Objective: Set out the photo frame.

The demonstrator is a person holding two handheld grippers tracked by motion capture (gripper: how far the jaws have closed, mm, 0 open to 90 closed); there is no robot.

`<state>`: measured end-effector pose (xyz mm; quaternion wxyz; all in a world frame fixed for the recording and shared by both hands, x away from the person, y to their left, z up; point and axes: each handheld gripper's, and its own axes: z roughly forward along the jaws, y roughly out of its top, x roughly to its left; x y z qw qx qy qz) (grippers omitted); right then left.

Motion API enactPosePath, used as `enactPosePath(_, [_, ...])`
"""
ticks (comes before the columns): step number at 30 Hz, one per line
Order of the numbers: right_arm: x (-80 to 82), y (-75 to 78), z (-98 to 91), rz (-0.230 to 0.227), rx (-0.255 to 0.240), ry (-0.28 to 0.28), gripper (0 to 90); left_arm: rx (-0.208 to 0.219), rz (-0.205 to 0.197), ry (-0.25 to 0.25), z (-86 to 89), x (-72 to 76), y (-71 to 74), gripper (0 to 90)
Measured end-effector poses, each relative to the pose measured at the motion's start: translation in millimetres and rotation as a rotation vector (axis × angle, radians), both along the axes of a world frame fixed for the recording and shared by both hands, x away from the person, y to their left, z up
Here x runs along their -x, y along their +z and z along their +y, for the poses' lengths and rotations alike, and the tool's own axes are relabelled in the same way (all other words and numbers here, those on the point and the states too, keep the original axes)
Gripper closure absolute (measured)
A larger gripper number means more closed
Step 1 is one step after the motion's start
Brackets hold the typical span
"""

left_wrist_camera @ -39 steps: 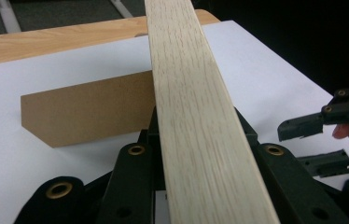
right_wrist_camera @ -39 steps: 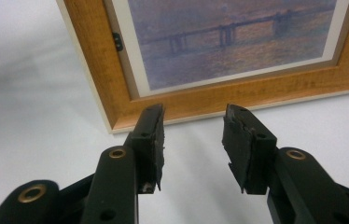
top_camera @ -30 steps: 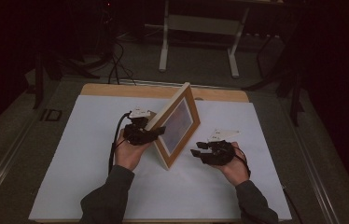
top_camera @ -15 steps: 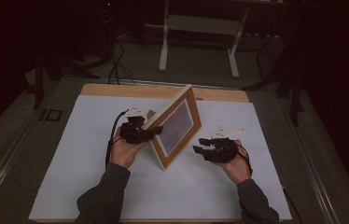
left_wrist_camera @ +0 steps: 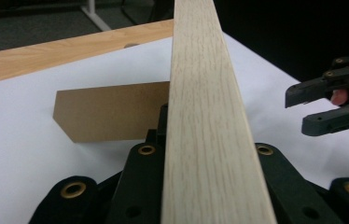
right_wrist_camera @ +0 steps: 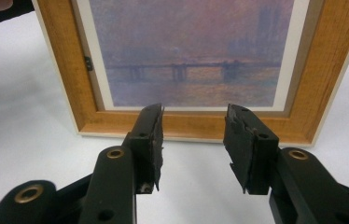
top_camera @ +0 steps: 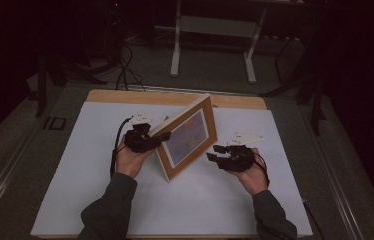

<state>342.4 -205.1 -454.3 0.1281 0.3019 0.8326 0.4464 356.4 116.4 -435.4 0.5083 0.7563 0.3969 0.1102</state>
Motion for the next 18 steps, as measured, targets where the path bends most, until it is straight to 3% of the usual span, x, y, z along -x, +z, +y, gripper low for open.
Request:
enactPosePath(9, [-2.8, 4.6, -4.9, -0.01, 0.016, -0.014, 56.2, 0.035, 0.016, -0.026, 5.8, -3.9, -1.6, 77.7])
enactPosePath(18, [-7.4, 9.9, -9.8, -0.005, -0.035, -0.042, 55.6, 0.059, 0.029, -0.049, 11.6, -7.1, -2.6, 78.4])
